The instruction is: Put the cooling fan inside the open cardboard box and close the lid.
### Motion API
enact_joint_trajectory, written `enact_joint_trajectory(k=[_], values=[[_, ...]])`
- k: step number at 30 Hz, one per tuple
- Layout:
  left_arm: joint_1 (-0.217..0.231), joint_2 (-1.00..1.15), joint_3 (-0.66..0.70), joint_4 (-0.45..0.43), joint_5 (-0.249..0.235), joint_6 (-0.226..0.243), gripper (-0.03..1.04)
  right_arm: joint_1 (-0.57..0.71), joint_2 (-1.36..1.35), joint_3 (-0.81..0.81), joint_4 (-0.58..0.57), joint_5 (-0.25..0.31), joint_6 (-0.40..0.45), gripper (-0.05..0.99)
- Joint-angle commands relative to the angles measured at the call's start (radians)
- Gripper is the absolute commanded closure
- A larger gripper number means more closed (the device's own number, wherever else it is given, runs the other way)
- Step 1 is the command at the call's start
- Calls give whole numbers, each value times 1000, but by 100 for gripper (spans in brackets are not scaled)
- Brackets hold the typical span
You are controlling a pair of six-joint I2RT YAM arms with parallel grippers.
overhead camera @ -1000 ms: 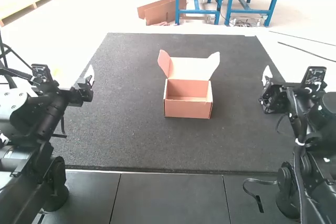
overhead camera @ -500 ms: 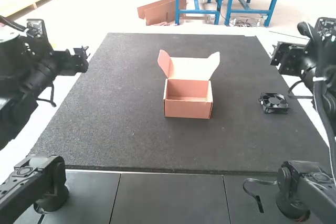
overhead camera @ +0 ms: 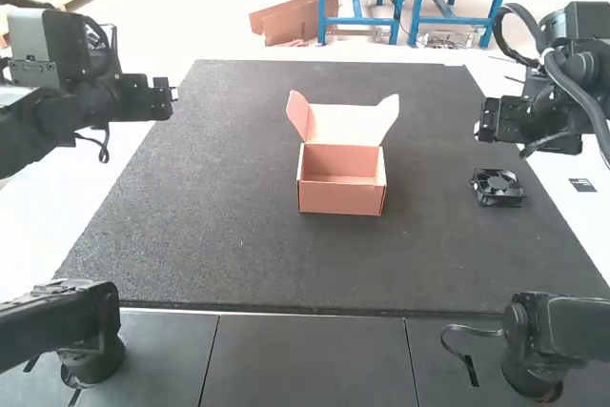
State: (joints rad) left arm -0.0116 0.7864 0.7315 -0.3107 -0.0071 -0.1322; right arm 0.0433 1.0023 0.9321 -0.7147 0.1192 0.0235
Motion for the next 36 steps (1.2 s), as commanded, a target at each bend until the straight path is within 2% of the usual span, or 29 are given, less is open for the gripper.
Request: enact_joint_trajectory(k=[1,3,4,6,9,11,13,16,23,32,36], values=[[-16,-1,32,-11,19,23,4,-22,-4,39,-3,-1,-37,4],[-28,4,29,-10,19,42,4,-45,12,37,-2,-102,-39,4],[-36,7,28,-13,21,48,4,-62,24,40,-5,-119,-73,4],[-54,13,26,-19,21,57,4,-97,50,53,-14,-127,-221,4],[-83,16,23,-31,19,57,4,-141,114,65,-31,-130,-255,4],[-97,20,16,-30,19,57,4,-174,162,70,-28,-138,-326,4],[-105,22,11,-28,19,57,4,-211,191,71,-14,-179,-407,3],[-108,24,14,-27,18,55,4,-269,252,74,29,-219,-441,3],[-103,34,13,-25,16,55,4,-369,463,146,75,-237,-468,3],[-100,30,0,28,1,46,4,-399,624,269,84,-236,-482,3],[-99,20,-6,44,1,37,4,-415,676,297,126,-220,-485,3]])
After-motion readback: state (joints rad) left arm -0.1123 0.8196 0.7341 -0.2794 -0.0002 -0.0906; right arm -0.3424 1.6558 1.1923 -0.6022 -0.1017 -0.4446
